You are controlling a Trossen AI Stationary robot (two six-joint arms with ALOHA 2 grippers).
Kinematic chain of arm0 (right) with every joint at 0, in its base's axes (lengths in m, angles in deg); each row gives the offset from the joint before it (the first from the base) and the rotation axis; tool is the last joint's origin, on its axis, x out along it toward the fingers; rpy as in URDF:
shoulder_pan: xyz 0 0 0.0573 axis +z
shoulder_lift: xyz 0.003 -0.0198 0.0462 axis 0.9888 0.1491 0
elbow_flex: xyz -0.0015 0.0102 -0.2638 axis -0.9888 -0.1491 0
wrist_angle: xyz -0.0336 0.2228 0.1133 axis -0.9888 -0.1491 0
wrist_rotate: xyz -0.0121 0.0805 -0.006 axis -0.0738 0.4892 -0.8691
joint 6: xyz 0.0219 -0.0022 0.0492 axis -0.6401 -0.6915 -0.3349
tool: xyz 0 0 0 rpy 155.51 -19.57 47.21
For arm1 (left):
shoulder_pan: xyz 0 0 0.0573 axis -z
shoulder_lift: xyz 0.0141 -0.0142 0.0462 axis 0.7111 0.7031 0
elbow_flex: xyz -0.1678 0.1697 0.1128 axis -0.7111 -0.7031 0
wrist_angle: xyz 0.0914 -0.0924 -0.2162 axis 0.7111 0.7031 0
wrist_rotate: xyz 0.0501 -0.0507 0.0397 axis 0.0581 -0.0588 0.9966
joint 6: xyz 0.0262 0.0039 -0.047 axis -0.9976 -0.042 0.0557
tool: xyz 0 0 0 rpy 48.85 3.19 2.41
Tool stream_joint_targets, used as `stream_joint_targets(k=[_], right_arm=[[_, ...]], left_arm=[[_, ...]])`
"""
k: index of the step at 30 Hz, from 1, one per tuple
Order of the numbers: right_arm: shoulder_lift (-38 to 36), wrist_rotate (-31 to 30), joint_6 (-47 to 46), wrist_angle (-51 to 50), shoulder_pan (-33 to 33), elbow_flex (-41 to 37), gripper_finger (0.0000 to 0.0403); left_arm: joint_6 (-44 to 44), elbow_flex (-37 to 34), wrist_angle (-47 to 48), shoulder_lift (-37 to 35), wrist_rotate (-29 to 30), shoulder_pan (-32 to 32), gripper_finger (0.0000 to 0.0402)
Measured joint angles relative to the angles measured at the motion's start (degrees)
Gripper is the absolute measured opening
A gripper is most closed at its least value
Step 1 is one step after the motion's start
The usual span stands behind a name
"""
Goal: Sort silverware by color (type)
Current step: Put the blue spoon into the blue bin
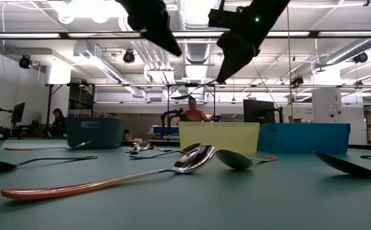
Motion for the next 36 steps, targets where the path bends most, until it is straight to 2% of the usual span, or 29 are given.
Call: stream_joint_targets(k=[5,13,19,24,28,36], right_arm=[[-4.04,0.0,-4.78,-6.14,-4.46,-0.24,0.0049],[-12.61,0.57,-14.63,-11.09,-11.98,-3.5,0.005],[-19.19,2.17,-31.19,-13.3,-17.56,-10.73,0.005],[-22.88,3.24,-44.05,-12.95,-18.9,-17.56,0.0051],[-23.99,1.54,-51.63,-11.38,-18.89,-20.56,0.0051],[-20.73,-3.18,-58.97,-5.66,-19.18,-23.78,0.0051]], left_arm=[[-2.99,-5.5,-4.98,-7.39,0.16,-0.42,0.0132],[-7.82,-19.32,-22.64,-21.31,0.28,-1.5,0.0132],[-10.63,-27.24,-32.53,-29.54,0.32,-2.09,0.0132],[-13.24,-33.39,-39.02,-34.57,0.31,-2.14,0.0132],[-14.82,-35.01,-44.12,-37.43,0.28,-2.14,0.0132],[-16.62,-36.45,-44.01,-39.38,0.33,-2.14,0.0132]])
